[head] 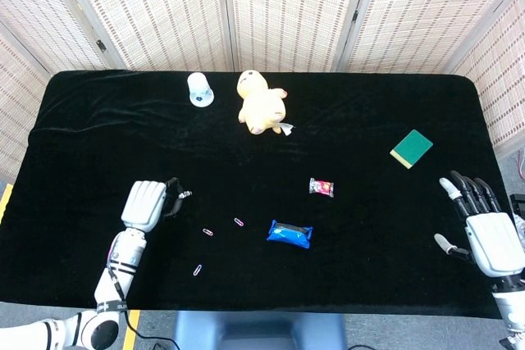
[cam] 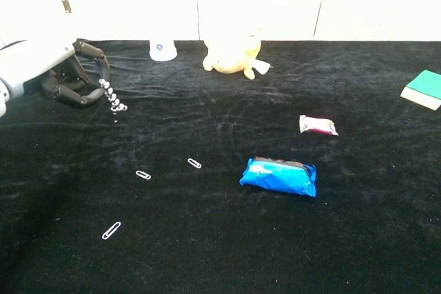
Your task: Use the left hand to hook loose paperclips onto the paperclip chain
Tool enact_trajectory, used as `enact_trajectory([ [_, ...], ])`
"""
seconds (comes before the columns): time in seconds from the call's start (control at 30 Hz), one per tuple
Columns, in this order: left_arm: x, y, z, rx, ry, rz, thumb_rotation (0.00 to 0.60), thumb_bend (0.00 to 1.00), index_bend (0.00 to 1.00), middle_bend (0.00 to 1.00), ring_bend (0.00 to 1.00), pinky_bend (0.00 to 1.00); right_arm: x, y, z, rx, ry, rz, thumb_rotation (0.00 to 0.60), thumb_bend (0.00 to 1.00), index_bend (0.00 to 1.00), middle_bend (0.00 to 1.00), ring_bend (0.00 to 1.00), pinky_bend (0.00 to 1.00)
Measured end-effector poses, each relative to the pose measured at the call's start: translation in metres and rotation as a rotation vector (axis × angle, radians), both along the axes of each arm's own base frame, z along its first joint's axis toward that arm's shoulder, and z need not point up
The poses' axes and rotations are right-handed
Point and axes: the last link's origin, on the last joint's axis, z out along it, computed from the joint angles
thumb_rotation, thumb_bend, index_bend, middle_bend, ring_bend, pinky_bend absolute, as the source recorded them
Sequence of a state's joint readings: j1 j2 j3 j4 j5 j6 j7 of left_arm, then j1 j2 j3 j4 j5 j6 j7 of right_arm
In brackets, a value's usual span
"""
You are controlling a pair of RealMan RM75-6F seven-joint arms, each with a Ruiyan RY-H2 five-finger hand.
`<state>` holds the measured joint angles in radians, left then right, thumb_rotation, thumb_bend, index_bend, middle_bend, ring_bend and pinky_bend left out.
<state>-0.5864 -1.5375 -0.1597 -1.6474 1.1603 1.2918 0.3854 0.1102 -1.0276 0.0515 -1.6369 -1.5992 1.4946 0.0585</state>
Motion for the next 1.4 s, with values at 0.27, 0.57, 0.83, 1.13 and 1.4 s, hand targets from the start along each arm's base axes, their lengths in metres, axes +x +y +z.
enact_trajectory([
  [0.27,0.004,-0.018,-0.001,0.002,0.014,-0.019,0.600,0.66,0.75,1.00,1.00,1.00,0.002,0.006,0.001,0.004,-0.006,0.022,0.600,0.23,0.00,0.00,0.00,0.00],
  [0.57,0.004,-0.034,-0.003,0.009,0.036,-0.031,0.600,0.66,0.75,1.00,1.00,1.00,0.003,0.009,0.001,0.012,-0.007,0.032,0.600,0.23,0.00,0.00,0.00,0.00],
  [0.83,0.002,-0.045,-0.004,0.016,0.048,-0.036,0.600,0.66,0.75,1.00,1.00,1.00,0.003,0.010,0.000,0.021,-0.005,0.041,0.600,0.23,0.00,0.00,0.00,0.00],
  [1.13,0.002,-0.063,-0.010,0.003,0.059,-0.045,0.600,0.66,0.75,1.00,1.00,1.00,0.006,0.015,0.001,0.021,-0.012,0.065,0.600,0.23,0.00,0.00,0.00,0.00],
  [1.4,0.005,-0.075,-0.021,-0.015,0.067,-0.052,0.600,0.66,0.75,1.00,1.00,1.00,0.005,0.018,0.000,0.037,-0.012,0.071,0.600,0.23,0.00,0.00,0.00,0.00],
])
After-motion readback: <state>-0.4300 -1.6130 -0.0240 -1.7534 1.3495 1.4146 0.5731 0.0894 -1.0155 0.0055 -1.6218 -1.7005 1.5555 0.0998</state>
